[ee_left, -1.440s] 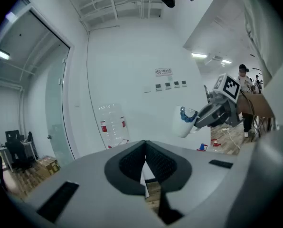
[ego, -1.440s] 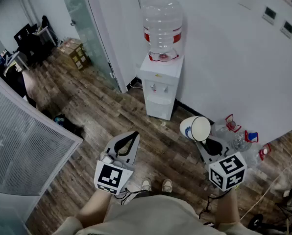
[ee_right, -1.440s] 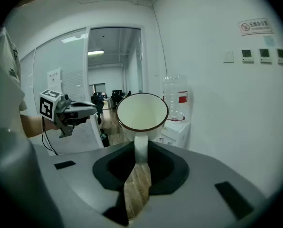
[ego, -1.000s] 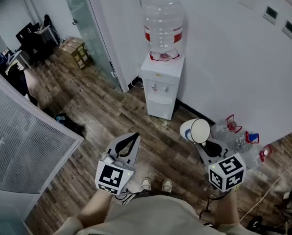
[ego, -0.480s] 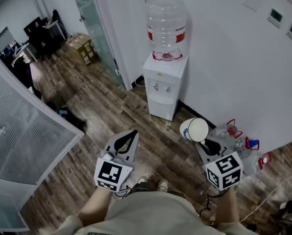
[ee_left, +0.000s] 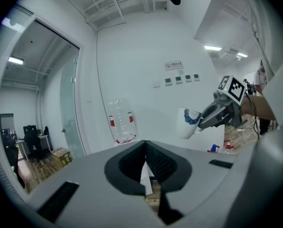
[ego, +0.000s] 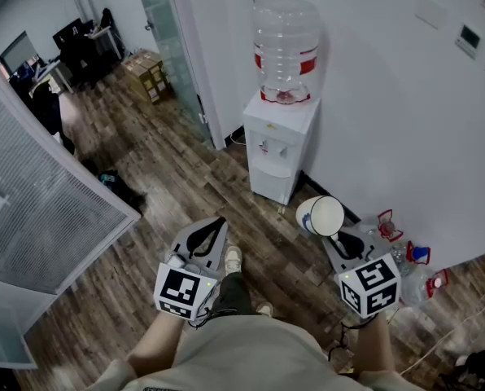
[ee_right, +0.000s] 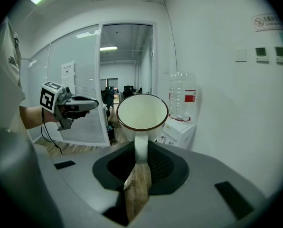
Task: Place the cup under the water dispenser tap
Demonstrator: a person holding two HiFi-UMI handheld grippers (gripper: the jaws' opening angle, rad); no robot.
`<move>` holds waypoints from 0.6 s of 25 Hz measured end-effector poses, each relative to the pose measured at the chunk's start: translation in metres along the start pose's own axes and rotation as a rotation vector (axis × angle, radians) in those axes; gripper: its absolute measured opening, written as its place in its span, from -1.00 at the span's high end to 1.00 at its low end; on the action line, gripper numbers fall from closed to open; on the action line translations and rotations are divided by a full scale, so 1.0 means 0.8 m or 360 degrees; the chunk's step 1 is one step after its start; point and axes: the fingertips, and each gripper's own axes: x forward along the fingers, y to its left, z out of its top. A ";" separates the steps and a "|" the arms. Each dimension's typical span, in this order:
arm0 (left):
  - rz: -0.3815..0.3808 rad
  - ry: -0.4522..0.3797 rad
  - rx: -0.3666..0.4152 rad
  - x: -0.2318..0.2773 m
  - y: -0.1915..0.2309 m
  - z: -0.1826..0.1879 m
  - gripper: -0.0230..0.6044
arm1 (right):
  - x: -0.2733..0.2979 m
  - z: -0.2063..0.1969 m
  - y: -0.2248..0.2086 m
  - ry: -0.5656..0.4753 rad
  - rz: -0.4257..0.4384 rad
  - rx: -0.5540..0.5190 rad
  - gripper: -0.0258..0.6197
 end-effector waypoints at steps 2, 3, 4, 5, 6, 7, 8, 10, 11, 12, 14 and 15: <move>0.0016 0.0007 -0.0011 0.003 0.005 -0.006 0.91 | 0.009 0.001 -0.002 0.0002 0.0015 -0.0011 0.70; 0.0022 0.0004 -0.0012 0.006 0.008 -0.007 0.91 | 0.015 0.001 -0.004 0.0004 0.0023 -0.0012 0.70; 0.0026 0.0001 -0.0013 0.010 0.011 -0.007 0.91 | 0.021 0.001 -0.005 0.0009 0.0032 -0.0011 0.70; 0.0028 0.0000 -0.0016 0.014 0.014 -0.008 0.91 | 0.027 0.001 -0.007 0.0014 0.0039 -0.0007 0.70; 0.0030 0.0000 -0.0019 0.018 0.017 -0.010 0.91 | 0.034 0.000 -0.009 0.0020 0.0044 -0.0004 0.70; 0.0030 0.0001 -0.0021 0.022 0.021 -0.011 0.91 | 0.040 0.001 -0.010 0.0025 0.0049 -0.0001 0.70; 0.0031 0.0004 -0.0020 0.027 0.025 -0.012 0.91 | 0.047 0.002 -0.012 0.0030 0.0052 -0.0001 0.70; 0.0029 0.0007 -0.0018 0.039 0.035 -0.014 0.91 | 0.059 0.005 -0.018 0.0038 0.0055 -0.0009 0.70; 0.0026 0.0008 -0.0018 0.045 0.039 -0.014 0.91 | 0.066 0.008 -0.022 0.0044 0.0056 -0.0016 0.70; 0.0023 0.0011 -0.0017 0.051 0.044 -0.016 0.91 | 0.073 0.010 -0.025 0.0050 0.0056 -0.0021 0.70; 0.0019 0.0023 -0.0019 0.063 0.056 -0.021 0.91 | 0.090 0.016 -0.032 0.0061 0.0057 -0.0026 0.70; 0.0017 0.0028 -0.0022 0.068 0.063 -0.023 0.91 | 0.098 0.019 -0.035 0.0067 0.0058 -0.0027 0.70</move>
